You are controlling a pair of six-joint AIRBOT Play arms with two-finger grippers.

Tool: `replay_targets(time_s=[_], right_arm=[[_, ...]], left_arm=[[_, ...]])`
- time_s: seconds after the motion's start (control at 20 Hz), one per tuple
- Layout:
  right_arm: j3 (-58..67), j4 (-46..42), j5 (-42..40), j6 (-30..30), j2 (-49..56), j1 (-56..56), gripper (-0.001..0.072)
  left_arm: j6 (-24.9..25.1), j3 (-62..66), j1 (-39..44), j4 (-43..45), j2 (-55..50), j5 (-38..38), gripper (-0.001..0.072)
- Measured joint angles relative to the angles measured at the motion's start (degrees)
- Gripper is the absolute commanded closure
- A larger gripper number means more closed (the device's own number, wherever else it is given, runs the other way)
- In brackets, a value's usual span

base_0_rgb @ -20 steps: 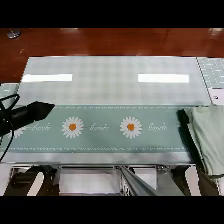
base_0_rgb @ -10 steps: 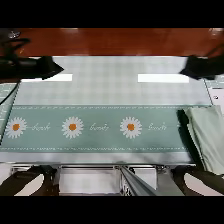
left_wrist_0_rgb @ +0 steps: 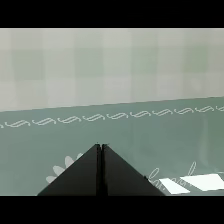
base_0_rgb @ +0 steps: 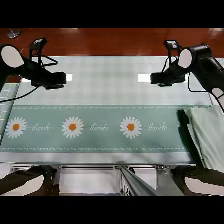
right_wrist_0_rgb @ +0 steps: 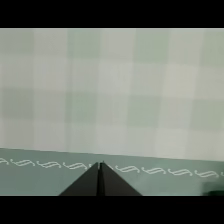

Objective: Fold the shirts.

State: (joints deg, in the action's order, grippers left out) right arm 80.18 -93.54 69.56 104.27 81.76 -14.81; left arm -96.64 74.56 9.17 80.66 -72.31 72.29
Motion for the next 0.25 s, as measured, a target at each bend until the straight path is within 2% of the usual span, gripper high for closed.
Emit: replay_targets(time_s=[0.25], right_arm=[[0.0,-1.1,0.5,0.3,0.1,-0.5,0.0691]], left_arm=[[-0.2,0.1,0.1,1.0,-0.6,1.2,0.0685]])
